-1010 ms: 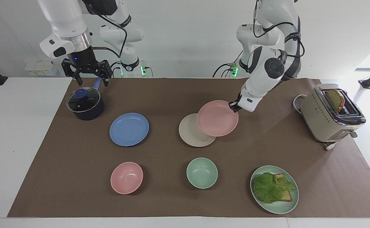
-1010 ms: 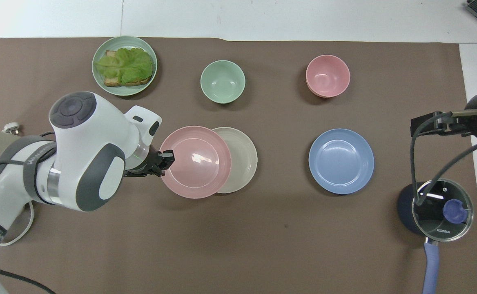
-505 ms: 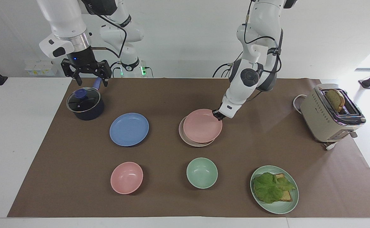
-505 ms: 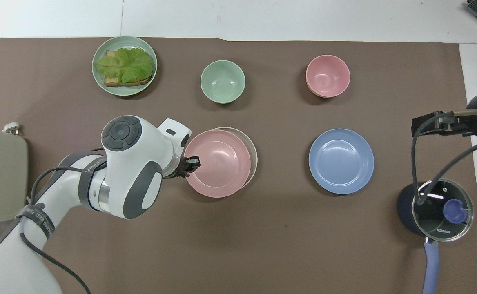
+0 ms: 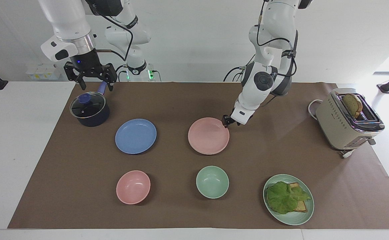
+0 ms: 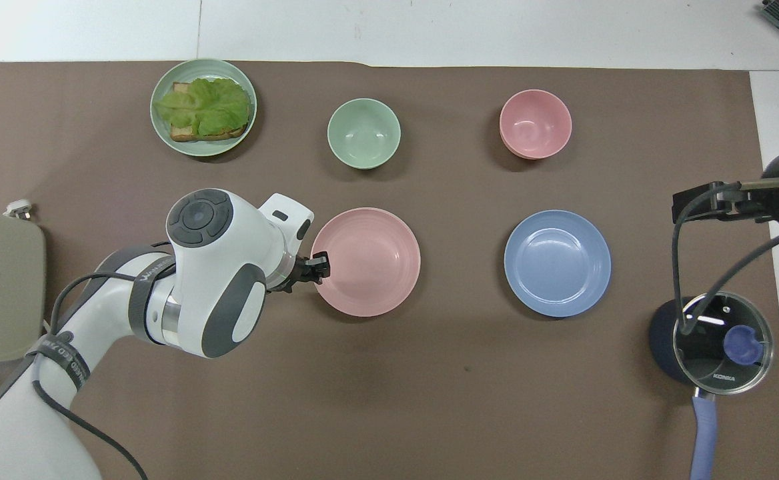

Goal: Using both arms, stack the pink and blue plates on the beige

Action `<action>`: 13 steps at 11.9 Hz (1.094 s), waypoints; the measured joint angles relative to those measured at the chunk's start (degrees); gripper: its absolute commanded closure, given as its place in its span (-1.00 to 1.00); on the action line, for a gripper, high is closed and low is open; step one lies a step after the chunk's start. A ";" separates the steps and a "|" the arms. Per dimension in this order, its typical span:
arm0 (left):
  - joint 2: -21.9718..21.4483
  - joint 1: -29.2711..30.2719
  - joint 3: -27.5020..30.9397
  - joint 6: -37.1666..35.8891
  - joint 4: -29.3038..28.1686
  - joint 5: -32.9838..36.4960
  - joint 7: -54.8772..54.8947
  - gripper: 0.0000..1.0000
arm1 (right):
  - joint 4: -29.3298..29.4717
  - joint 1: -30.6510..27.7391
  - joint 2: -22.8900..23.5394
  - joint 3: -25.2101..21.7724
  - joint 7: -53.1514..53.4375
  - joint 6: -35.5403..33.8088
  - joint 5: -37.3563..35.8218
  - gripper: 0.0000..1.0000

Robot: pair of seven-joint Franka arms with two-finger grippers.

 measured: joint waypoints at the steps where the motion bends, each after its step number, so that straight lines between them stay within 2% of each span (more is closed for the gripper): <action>1: -0.11 2.24 0.21 -2.34 1.32 1.04 1.84 -1.00 | 0.00 0.00 0.00 0.00 0.00 0.00 0.00 -1.00; 4: -0.83 10.08 0.65 -9.03 6.42 6.03 12.16 -1.00 | 0.00 -0.05 0.00 -0.03 0.00 0.00 0.00 -1.00; 7: -1.35 15.84 0.85 -12.48 11.29 9.74 22.76 -1.00 | 0.00 -0.17 0.00 -0.17 0.00 0.00 0.00 -1.00; 11: -2.36 18.35 0.91 -23.43 23.89 10.54 27.58 -1.00 | 0.00 -0.59 0.00 -0.39 0.00 0.27 0.00 -1.00; 13: -3.31 18.35 0.90 -27.08 27.06 10.69 28.09 -1.00 | -0.11 -0.74 0.00 -0.42 0.00 1.19 0.46 -1.00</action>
